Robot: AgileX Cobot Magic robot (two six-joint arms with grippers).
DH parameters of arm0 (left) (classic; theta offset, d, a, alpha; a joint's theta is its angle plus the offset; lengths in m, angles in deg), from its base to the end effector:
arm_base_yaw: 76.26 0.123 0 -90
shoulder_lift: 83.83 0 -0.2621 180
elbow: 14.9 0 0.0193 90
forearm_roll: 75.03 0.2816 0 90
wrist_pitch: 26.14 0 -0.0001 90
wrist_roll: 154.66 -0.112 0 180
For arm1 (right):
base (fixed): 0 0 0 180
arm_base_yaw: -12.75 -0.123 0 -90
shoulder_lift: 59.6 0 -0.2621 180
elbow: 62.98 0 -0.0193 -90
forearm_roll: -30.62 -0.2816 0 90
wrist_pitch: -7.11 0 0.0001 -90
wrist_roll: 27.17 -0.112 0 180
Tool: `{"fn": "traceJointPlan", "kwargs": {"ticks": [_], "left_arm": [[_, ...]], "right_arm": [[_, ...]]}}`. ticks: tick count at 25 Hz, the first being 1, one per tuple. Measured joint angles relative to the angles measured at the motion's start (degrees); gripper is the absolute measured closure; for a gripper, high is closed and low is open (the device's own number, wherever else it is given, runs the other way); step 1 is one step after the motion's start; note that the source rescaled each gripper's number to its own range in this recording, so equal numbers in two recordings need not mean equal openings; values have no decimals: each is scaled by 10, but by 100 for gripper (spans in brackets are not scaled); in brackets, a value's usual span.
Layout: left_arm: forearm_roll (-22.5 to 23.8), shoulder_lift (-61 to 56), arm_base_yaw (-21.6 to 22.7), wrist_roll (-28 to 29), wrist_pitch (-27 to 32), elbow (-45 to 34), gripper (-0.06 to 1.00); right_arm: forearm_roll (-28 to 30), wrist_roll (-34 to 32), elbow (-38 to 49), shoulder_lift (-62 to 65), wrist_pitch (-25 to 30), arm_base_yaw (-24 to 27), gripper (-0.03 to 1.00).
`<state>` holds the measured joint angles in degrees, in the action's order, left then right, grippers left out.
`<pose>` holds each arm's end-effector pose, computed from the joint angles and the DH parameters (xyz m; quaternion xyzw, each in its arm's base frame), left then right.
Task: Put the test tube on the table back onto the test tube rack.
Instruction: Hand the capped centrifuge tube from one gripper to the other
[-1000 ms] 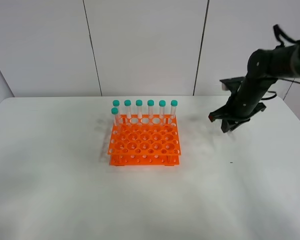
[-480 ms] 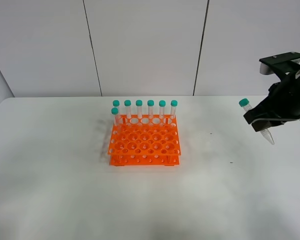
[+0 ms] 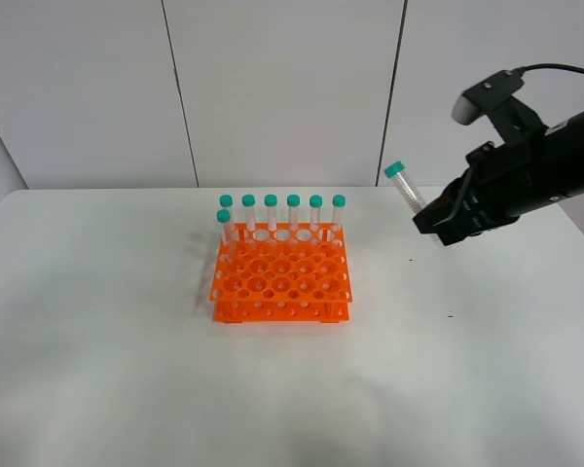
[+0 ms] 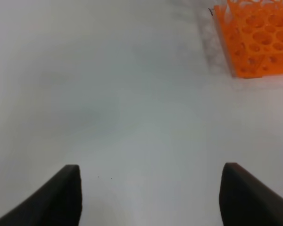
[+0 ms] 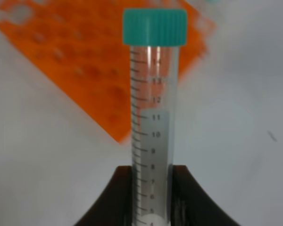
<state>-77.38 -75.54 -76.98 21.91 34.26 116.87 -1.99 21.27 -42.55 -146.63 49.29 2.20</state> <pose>0.0646 -0.0048 0.2815 0.0315 0.8515 -0.0081 0.5233 0.3081 0.0986 0.2333 -0.3243 0.8808 0.1420 0.3145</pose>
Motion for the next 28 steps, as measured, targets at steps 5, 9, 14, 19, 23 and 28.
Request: {"fn": "traceJointPlan", "kwargs": {"ticks": [5, 9, 14, 19, 23, 28], "left_arm": [[0, 0, 0, 0, 0, 0, -6], [0, 0, 0, 0, 0, 0, -6], [0, 0, 0, 0, 0, 0, -6], [-15, 19, 0, 43, -29, 36, -6], [-53, 131, 0, 24, -75, 87, -6], [-134, 306, 0, -48, -181, 127, -6]], "right_arm": [[-35, 20, 0, -5, -20, -102, 94], [-88, 49, 0, -40, -26, -146, 94], [-169, 118, 0, -90, -28, -152, 94], [-200, 139, -2, -91, -30, -152, 94], [-206, 140, -7, -91, -34, -152, 94], [-206, 141, -7, -91, -35, -152, 94]]}}
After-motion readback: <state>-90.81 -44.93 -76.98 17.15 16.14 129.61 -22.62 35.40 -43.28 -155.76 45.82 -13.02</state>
